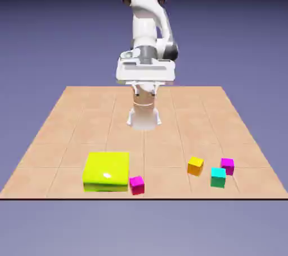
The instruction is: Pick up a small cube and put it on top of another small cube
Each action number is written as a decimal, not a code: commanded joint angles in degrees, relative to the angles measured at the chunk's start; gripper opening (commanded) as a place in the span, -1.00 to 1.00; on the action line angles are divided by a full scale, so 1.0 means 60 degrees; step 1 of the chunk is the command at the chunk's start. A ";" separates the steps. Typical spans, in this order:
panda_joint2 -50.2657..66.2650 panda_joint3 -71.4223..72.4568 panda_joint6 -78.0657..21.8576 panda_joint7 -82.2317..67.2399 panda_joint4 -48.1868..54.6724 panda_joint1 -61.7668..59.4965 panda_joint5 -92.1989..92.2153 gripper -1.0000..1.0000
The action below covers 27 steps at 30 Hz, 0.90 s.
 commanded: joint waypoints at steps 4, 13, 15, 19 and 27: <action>0.1385 0.0306 -0.1107 0.0746 0.1106 0.0275 0.0150 0.00; 0.4499 0.0995 -0.3597 0.2424 0.3595 0.0895 0.0488 0.00; 0.5192 0.1148 -0.4150 0.2797 0.4148 0.1033 0.0563 0.00; 0.6576 0.1454 -0.5257 0.3543 0.5254 0.1308 0.0713 0.00; 0.9345 0.2066 -0.7470 0.5035 0.7465 0.1859 0.1013 0.00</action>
